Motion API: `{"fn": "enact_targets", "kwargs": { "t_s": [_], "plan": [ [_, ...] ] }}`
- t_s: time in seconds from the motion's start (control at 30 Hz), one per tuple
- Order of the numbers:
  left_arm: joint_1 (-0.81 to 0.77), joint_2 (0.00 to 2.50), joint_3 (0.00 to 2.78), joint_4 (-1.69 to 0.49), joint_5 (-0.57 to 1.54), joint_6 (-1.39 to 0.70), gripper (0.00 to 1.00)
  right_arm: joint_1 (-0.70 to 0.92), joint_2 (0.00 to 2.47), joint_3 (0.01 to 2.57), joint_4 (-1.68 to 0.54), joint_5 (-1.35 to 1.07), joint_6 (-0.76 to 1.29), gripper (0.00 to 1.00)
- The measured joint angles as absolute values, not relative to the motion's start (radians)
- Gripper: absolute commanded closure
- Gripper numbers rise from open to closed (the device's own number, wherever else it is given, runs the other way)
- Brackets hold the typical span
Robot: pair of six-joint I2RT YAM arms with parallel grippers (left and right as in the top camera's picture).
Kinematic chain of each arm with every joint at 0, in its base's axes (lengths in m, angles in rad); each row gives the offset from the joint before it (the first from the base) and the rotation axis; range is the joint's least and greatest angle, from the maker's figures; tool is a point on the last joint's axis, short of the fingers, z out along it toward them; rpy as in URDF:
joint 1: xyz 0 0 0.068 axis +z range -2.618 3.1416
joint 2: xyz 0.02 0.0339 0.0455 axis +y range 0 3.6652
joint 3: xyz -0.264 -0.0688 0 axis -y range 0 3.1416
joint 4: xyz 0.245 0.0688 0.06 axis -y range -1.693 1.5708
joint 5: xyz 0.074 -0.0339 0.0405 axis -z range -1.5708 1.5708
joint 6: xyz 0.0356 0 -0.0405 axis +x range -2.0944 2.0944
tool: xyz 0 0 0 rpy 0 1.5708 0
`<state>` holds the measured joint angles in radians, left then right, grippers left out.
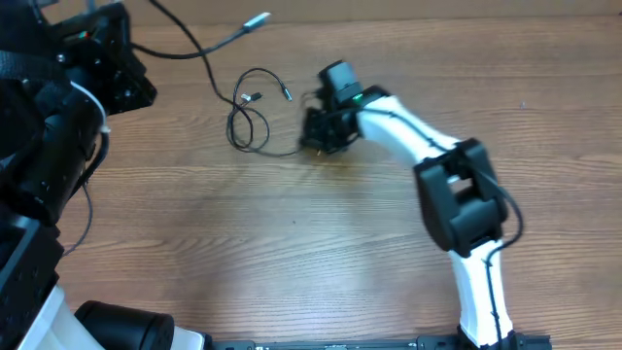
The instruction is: Untangle cables
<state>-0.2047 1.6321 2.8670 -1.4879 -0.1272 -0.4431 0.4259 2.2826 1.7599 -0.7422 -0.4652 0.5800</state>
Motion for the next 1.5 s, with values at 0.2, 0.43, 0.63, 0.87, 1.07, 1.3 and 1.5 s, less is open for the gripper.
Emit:
{"fn": "enact_targets", "kwargs": {
  "t_s": [0.2, 0.43, 0.63, 0.87, 1.07, 1.3, 1.5],
  "plan": [
    [-0.114, 1.657, 2.867, -1.485, -0.279, -0.443, 0.96, 0.073, 2.009, 1.8, -0.998, -0.453, 0.412, 0.96],
    [0.107, 1.75, 2.867, -1.53, -0.348, -0.439, 0.96, -0.321, 1.71, 1.832, -1.109, -0.441, 0.346, 0.96],
    [0.268, 1.859, 2.867, -1.611, -0.366, -0.441, 0.96, -0.461, 1.715, 1.832, -1.182, -0.439, 0.337, 0.96],
    [0.371, 1.921, 2.862, -1.631, -0.367, -0.443, 0.96, -0.485, 1.716, 1.832, -1.212, -0.286, 0.39, 0.96],
    [0.418, 1.921, 2.862, -1.596, -0.338, -0.463, 0.96, -0.411, 1.716, 1.832, -1.2, -0.278, 0.392, 0.96],
    [0.376, 1.925, 2.852, -1.651, 0.068, -0.349, 0.96, -0.155, 1.716, 1.832, -1.171, -0.328, 0.364, 0.96],
    [0.176, 1.995, 2.775, -1.686, 0.227, -0.247, 0.95, -0.038, 1.716, 1.832, -1.168, -0.34, 0.362, 0.96]
  ]
}}
